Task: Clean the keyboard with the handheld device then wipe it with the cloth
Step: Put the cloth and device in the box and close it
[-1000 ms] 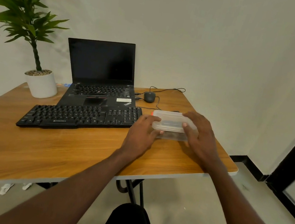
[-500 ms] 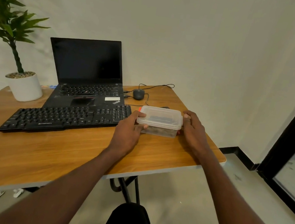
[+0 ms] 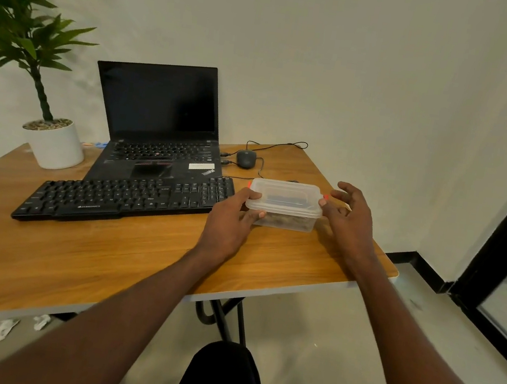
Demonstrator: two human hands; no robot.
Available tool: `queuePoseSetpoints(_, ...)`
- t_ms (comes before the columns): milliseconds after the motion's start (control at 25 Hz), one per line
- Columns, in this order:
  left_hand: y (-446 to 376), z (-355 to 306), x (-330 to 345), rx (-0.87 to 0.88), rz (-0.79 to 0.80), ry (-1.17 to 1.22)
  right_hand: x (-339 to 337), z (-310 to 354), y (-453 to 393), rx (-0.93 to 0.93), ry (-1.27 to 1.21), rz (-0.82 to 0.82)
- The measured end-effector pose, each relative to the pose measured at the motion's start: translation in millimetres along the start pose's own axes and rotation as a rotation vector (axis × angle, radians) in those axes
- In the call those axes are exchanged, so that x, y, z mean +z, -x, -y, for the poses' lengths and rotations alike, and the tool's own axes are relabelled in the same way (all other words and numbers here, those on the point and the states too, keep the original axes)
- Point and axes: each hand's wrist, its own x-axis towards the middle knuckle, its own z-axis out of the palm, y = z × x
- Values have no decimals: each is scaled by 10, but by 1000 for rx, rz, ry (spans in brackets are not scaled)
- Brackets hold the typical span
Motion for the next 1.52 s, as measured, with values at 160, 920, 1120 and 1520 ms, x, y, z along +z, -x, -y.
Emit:
queuePoseSetpoints(160, 7, -16, -2, 2, -5, -14, -47, 8, 15, -3, -123, -43)
queuePoseSetpoints(920, 38, -119, -17, -75, 16, 99, 41, 65, 81, -44, 166, 48)
queuePoseSetpoints(1120, 20, -151, -16, -128, 5, 209, 54, 100, 113, -36, 217, 13)
queuePoseSetpoints(1520, -1497, -240, 244, -220, 122, 351, 462, -95, -1377, 247, -63, -163)
